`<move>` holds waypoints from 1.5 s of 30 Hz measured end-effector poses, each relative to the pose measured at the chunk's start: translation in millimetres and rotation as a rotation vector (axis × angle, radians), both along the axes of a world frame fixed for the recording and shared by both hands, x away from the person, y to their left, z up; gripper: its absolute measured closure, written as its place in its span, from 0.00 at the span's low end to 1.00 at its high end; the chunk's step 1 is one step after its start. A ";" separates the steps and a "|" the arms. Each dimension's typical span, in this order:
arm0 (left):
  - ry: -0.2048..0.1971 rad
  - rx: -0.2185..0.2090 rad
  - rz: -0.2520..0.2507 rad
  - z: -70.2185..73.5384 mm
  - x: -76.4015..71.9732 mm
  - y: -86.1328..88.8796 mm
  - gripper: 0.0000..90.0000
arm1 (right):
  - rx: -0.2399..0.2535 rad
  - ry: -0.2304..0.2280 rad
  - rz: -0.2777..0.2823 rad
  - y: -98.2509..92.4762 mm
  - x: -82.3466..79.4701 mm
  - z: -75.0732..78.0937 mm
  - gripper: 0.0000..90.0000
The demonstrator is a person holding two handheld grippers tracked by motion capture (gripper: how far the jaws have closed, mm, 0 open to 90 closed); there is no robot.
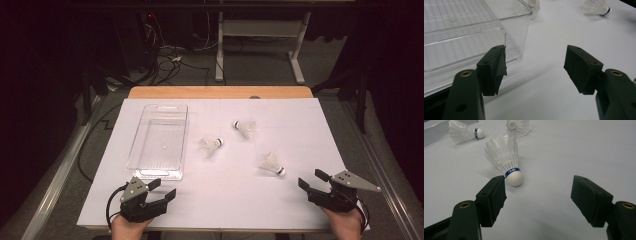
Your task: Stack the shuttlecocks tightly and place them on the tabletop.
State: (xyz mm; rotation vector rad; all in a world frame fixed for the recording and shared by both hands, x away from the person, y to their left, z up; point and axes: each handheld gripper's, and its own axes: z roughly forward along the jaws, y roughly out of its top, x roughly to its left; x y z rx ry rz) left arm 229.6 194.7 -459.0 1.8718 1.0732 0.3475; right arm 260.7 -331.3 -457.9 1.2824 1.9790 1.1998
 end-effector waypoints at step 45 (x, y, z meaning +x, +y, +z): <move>0.030 0.060 -0.108 1.0 17.7 -70.2 0.41 | 0.008 -0.004 0.014 0.1 0.4 0.0 0.32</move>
